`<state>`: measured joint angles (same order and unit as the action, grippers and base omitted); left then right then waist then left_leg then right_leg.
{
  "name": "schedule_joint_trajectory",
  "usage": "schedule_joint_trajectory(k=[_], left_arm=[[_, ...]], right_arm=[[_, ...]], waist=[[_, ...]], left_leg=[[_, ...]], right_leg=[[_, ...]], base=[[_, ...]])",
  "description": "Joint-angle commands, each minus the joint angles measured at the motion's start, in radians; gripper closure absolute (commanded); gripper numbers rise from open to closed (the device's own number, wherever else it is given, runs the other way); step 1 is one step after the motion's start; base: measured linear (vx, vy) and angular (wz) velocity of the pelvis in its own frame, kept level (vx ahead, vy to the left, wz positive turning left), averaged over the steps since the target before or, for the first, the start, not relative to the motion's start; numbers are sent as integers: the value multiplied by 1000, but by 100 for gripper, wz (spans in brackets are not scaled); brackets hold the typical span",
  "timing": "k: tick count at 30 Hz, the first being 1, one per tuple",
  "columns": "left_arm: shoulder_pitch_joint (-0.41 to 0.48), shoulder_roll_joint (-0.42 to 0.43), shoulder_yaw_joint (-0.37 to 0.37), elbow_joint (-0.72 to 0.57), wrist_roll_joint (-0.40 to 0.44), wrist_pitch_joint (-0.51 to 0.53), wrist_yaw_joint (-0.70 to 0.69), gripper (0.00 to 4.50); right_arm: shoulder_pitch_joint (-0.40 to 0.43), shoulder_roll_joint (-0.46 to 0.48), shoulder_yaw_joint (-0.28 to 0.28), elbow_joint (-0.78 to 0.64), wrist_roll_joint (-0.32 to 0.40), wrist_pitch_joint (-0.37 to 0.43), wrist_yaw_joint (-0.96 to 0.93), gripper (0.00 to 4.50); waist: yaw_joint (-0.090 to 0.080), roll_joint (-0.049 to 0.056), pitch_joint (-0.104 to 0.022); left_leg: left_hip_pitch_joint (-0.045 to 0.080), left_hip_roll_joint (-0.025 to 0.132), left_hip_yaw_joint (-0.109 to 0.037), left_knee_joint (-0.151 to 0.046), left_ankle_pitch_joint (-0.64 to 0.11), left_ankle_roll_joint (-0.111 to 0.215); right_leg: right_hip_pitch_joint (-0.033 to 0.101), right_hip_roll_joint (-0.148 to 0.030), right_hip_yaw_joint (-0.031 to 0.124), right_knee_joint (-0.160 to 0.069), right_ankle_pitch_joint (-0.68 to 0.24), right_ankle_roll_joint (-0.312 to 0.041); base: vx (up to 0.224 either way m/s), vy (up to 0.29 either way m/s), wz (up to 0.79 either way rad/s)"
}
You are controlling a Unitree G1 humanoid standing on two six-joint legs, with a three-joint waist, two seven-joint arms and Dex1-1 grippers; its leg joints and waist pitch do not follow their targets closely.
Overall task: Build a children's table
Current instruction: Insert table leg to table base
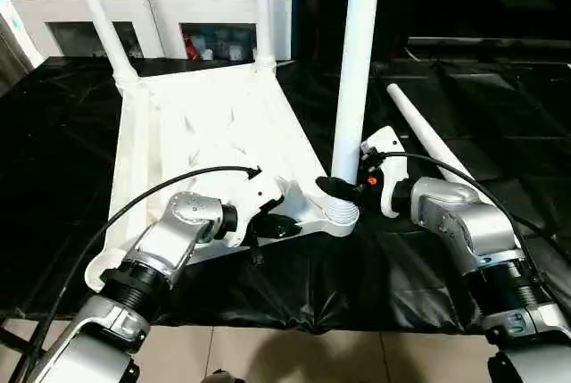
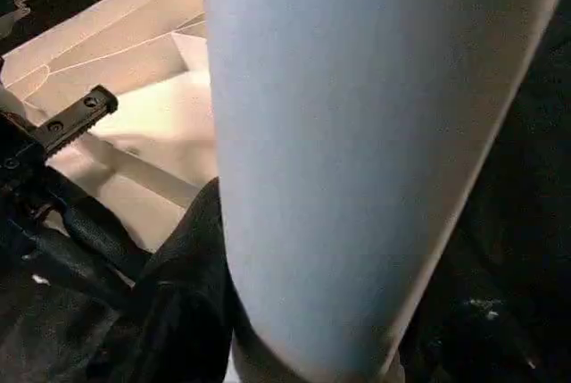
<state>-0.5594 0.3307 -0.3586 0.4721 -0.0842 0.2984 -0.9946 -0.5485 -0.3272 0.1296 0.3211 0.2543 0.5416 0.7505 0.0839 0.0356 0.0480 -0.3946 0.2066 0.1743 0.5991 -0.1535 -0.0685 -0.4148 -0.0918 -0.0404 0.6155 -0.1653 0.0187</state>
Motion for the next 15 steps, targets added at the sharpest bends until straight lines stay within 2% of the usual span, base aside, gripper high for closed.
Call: schedule_joint_trajectory(k=[1,3,5,6,9,10,15], left_arm=[[-19,-15,32,-31,-13,43,34,450],[-22,-21,35,-41,-13,58,43,450],[-29,-35,39,-48,-13,79,63,450],[-29,-35,39,-48,-13,79,63,450],[-35,-47,44,-53,-17,78,67,450],[-38,-51,46,-49,-16,74,73,450],[-47,-54,51,-36,-1,61,88,450]], right_arm=[[11,-11,11,29,-24,4,2,259],[11,-12,4,32,-23,-12,4,259],[10,-4,-14,47,-20,-61,-2,259],[10,-4,-14,47,-20,-61,-2,259],[9,8,-35,64,-13,-106,-8,259],[9,13,-43,73,-9,-119,-12,259],[23,37,-87,145,6,-204,-21,259]], waist=[[2,-13,-66],[3,-14,-67],[3,-16,-68],[4,-5,-68],[2,-12,-70],[2,-7,-70],[0,-8,-70]], left_leg=[[25,7,0,-77,-330,-30],[24,7,0,-77,-323,-28],[20,6,1,-75,-307,-23],[21,6,-1,-76,-308,-24],[18,4,1,-74,-295,-16],[18,4,1,-74,-294,-15],[20,5,1,-74,-307,-11]], right_leg=[[38,-34,21,-85,-363,-164],[40,-34,21,-84,-355,-167],[42,-35,21,-83,-338,-170],[41,-36,21,-82,-334,-172],[44,-32,20,-82,-302,-181],[45,-33,20,-81,-298,-182],[43,-32,18,-83,-295,-191]], base=[[0,0,0],[0,0,0],[0,0,0],[0,0,0],[0,0,0],[0,0,0],[0,0,0]])
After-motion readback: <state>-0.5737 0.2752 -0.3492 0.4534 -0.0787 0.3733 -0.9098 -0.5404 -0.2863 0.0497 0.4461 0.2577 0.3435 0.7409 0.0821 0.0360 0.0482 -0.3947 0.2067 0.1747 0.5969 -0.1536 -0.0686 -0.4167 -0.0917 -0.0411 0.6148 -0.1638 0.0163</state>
